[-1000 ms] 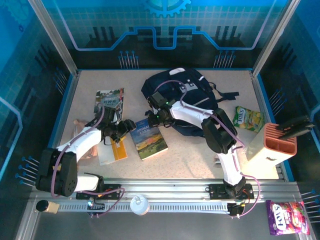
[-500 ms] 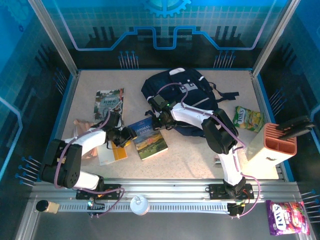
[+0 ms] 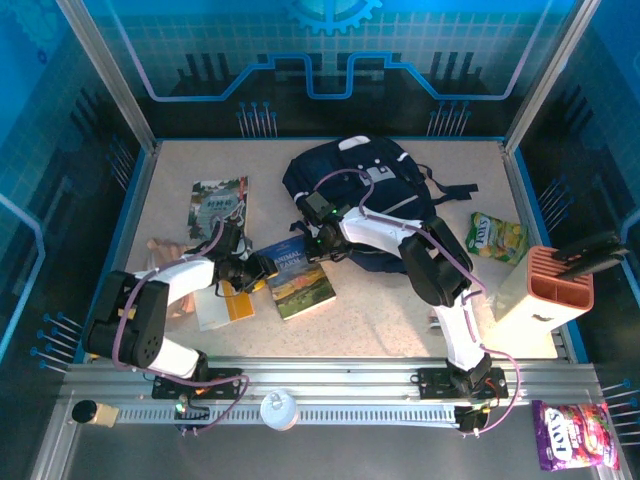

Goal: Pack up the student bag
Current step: Pick up the book at the center of the table.

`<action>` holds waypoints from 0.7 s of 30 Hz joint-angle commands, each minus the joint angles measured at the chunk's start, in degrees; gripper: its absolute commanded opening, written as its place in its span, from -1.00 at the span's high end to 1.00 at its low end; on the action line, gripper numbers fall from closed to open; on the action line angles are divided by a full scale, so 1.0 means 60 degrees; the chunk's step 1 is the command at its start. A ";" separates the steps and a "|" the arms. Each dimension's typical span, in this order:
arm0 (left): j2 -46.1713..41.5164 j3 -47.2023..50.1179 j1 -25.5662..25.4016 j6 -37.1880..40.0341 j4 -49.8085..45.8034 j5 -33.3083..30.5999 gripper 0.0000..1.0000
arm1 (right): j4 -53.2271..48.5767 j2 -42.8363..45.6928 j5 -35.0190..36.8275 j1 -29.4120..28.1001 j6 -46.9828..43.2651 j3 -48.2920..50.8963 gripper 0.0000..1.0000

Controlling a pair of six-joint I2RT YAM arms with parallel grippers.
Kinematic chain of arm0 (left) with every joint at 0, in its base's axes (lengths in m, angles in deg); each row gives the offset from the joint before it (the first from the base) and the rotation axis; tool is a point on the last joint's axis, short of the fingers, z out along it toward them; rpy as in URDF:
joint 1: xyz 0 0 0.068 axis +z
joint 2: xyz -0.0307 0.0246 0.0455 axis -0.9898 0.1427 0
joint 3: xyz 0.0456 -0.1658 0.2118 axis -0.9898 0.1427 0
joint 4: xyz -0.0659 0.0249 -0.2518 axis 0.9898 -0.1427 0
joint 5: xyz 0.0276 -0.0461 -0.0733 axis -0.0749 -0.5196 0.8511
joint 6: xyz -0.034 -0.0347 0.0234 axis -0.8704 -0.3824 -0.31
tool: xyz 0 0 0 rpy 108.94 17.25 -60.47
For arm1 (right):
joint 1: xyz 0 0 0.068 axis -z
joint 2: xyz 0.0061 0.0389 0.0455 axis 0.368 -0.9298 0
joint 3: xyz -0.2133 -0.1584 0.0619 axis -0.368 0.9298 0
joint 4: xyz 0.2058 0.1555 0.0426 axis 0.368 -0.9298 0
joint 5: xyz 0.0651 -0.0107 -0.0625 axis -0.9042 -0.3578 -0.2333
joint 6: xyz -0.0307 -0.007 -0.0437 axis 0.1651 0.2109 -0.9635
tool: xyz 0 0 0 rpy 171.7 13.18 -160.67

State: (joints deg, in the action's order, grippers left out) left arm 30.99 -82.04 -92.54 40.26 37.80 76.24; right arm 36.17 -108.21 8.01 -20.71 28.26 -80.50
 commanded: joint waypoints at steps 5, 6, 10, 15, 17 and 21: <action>0.0036 -0.0092 -0.0070 0.0254 0.0570 0.0960 0.15 | -0.0334 -0.0373 -0.0038 0.0040 0.0150 0.0045 0.55; -0.0114 -0.0082 -0.0070 0.0332 0.0670 0.1073 0.17 | -0.0335 -0.0359 -0.0038 0.0048 0.0163 0.0037 0.56; -0.0867 -0.0045 -0.0070 0.0668 0.0664 0.1217 0.21 | -0.0198 -0.0373 -0.0150 0.0036 0.0190 0.0131 0.58; -0.1255 0.0313 -0.0070 0.0309 0.1537 0.1759 0.34 | 0.0038 -0.0373 -0.0424 0.0038 0.0195 0.0277 0.59; -0.1106 0.0393 -0.0070 0.0068 0.1867 0.1856 0.37 | 0.0105 -0.0359 -0.0477 0.0035 0.0172 0.0319 0.60; -0.0660 0.0364 -0.0070 -0.0157 0.2012 0.1614 0.37 | 0.0269 -0.0337 -0.0634 0.0039 0.0131 0.0412 0.60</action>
State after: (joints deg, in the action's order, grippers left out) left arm 25.70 -80.09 -92.52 40.69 45.38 83.26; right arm 36.78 -108.28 7.00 -20.23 28.70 -80.13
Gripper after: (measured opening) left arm 0.315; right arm 0.201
